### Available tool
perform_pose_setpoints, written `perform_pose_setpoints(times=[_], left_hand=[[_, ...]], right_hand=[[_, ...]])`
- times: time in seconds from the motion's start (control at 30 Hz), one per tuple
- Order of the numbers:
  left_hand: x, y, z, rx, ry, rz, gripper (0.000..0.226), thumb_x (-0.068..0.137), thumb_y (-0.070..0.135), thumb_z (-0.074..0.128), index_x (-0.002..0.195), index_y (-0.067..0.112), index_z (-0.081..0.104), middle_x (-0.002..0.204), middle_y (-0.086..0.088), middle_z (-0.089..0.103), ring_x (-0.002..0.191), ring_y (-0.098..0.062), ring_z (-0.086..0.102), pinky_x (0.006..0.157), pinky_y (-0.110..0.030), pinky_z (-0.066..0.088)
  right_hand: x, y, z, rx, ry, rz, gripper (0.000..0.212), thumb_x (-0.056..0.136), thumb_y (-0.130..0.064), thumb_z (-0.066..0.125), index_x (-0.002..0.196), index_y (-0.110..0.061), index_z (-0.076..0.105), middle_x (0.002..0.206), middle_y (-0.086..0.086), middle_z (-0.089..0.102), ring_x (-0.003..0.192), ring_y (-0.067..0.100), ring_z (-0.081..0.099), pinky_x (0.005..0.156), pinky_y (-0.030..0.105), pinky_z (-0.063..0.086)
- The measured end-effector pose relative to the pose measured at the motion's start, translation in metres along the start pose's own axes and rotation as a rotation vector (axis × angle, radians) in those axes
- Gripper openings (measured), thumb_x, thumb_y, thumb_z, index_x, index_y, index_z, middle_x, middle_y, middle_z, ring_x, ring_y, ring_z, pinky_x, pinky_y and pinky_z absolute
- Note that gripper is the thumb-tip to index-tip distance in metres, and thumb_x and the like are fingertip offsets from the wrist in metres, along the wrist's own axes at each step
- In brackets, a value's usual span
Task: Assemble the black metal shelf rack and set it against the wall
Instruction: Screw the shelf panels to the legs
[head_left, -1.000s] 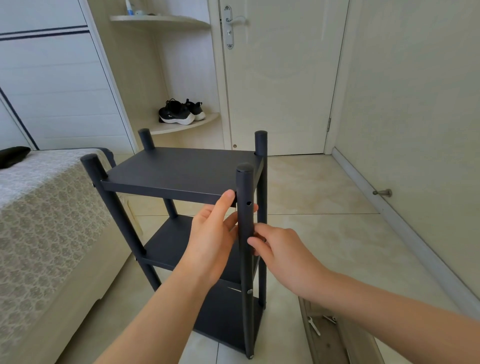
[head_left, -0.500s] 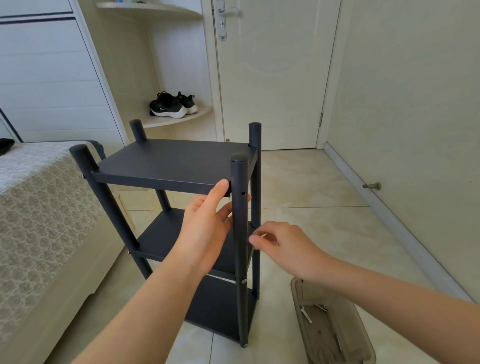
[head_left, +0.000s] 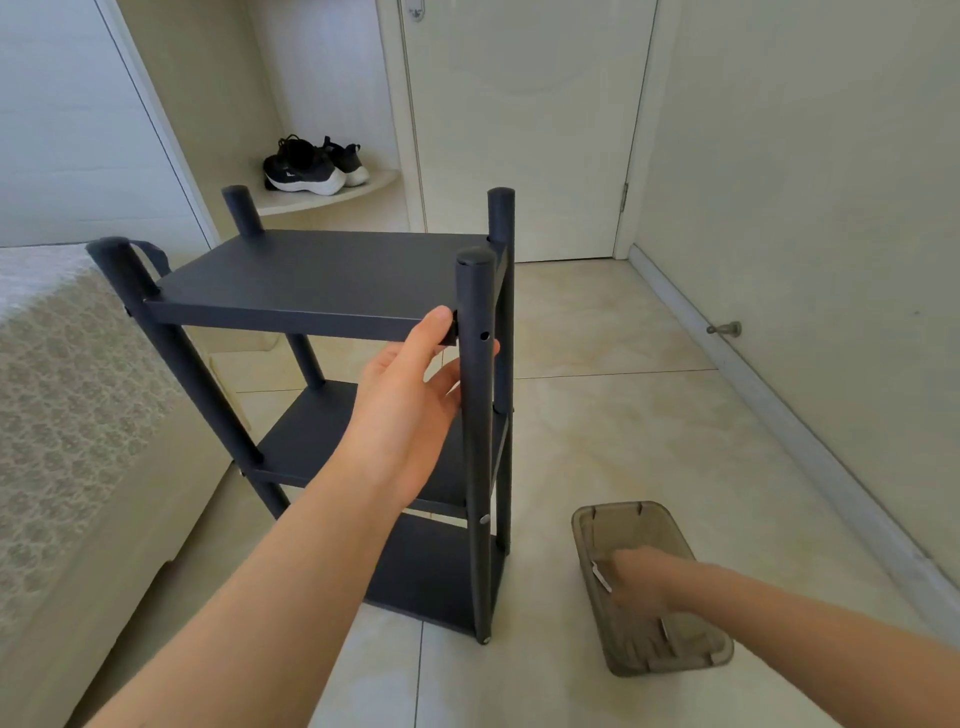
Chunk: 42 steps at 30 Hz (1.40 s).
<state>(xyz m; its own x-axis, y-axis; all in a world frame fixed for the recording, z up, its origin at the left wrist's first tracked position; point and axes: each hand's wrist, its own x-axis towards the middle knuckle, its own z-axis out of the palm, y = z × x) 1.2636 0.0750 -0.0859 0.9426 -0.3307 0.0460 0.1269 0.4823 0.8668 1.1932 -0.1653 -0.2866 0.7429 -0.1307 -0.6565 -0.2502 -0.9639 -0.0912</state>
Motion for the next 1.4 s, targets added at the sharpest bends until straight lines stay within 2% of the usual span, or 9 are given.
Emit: perform_pose_setpoints(times=[0.17, 0.33, 0.5, 0.67, 0.77, 0.9, 1.03, 1.2, 1.4], left_hand=[[0.003, 0.001, -0.002, -0.014, -0.030, 0.003, 0.027, 0.087, 0.035, 0.066, 0.103, 0.013, 0.063, 0.102, -0.001, 0.075, 0.107, -0.025, 0.072, 0.089, -0.037, 0.056], [0.005, -0.002, -0.004, 0.008, -0.050, -0.014, 0.022, 0.098, 0.032, 0.059, 0.105, 0.012, 0.060, 0.101, 0.001, 0.075, 0.108, -0.025, 0.072, 0.089, -0.037, 0.055], [0.006, 0.000, -0.008, 0.000, -0.084, -0.017, 0.024, 0.095, 0.033, 0.060, 0.104, 0.011, 0.058, 0.106, 0.001, 0.075, 0.110, -0.024, 0.071, 0.085, -0.033, 0.059], [0.007, 0.002, -0.007, -0.004, -0.091, -0.019, 0.017, 0.100, 0.030, 0.058, 0.093, 0.015, 0.062, 0.101, 0.001, 0.074, 0.110, -0.024, 0.071, 0.084, -0.032, 0.060], [0.006, 0.001, -0.007, 0.012, -0.089, -0.012, 0.020, 0.100, 0.031, 0.058, 0.088, 0.017, 0.063, 0.099, 0.002, 0.073, 0.110, -0.024, 0.071, 0.086, -0.032, 0.060], [0.003, 0.001, -0.007, 0.013, -0.085, -0.020, 0.024, 0.100, 0.031, 0.058, 0.084, 0.020, 0.071, 0.100, 0.002, 0.073, 0.112, -0.024, 0.070, 0.086, -0.034, 0.059], [0.000, -0.001, -0.004, 0.021, -0.081, -0.023, 0.020, 0.100, 0.032, 0.058, 0.088, 0.018, 0.065, 0.097, 0.004, 0.072, 0.112, -0.024, 0.070, 0.088, -0.034, 0.058], [-0.002, 0.001, -0.002, 0.019, -0.084, -0.023, 0.022, 0.099, 0.033, 0.057, 0.086, 0.020, 0.069, 0.095, 0.005, 0.073, 0.111, -0.022, 0.071, 0.085, -0.032, 0.058], [-0.001, 0.002, -0.003, 0.021, -0.098, -0.016, 0.034, 0.099, 0.034, 0.056, 0.073, 0.027, 0.078, 0.094, 0.005, 0.072, 0.111, -0.021, 0.071, 0.086, -0.031, 0.058]], right_hand=[[0.031, 0.001, 0.038, 0.311, 0.084, 0.139, 0.044, 0.103, -0.038, 0.045, 0.129, -0.003, 0.049, 0.131, 0.011, 0.058, 0.119, 0.025, 0.056, 0.079, 0.024, 0.038], [0.044, 0.006, 0.089, 0.357, 0.050, 0.213, 0.048, 0.103, -0.041, 0.043, 0.132, -0.004, 0.043, 0.138, 0.014, 0.052, 0.125, 0.027, 0.053, 0.093, 0.028, 0.043], [0.049, -0.001, 0.096, 0.360, 0.045, 0.183, 0.041, 0.100, -0.038, 0.050, 0.127, -0.007, 0.048, 0.135, 0.012, 0.055, 0.122, 0.026, 0.055, 0.092, 0.028, 0.044], [0.046, -0.016, 0.091, 0.384, -0.085, 0.082, 0.026, 0.089, -0.034, 0.068, 0.090, -0.014, 0.051, 0.098, 0.005, 0.063, 0.084, 0.019, 0.061, 0.063, 0.023, 0.044], [0.038, -0.028, 0.094, 0.420, -0.209, 0.050, 0.033, 0.084, -0.033, 0.074, 0.100, -0.009, 0.057, 0.096, 0.008, 0.066, 0.078, 0.021, 0.064, 0.060, 0.029, 0.053], [0.036, -0.037, 0.100, 0.505, -0.320, 0.002, 0.043, 0.090, -0.033, 0.069, 0.119, -0.002, 0.063, 0.098, 0.007, 0.067, 0.088, 0.024, 0.069, 0.074, 0.031, 0.058], [0.043, -0.040, 0.104, 0.554, -0.289, -0.007, 0.038, 0.096, -0.030, 0.059, 0.120, -0.001, 0.065, 0.097, 0.005, 0.063, 0.089, 0.023, 0.067, 0.074, 0.029, 0.057], [0.061, -0.039, 0.108, 0.475, -0.126, 0.036, 0.029, 0.097, -0.018, 0.048, 0.116, -0.003, 0.064, 0.095, 0.006, 0.060, 0.079, 0.017, 0.059, 0.050, 0.016, 0.043], [0.094, -0.030, 0.116, 0.388, -0.057, 0.112, 0.023, 0.100, -0.020, 0.051, 0.115, -0.006, 0.061, 0.120, 0.011, 0.063, 0.113, 0.025, 0.060, 0.076, 0.024, 0.040]])
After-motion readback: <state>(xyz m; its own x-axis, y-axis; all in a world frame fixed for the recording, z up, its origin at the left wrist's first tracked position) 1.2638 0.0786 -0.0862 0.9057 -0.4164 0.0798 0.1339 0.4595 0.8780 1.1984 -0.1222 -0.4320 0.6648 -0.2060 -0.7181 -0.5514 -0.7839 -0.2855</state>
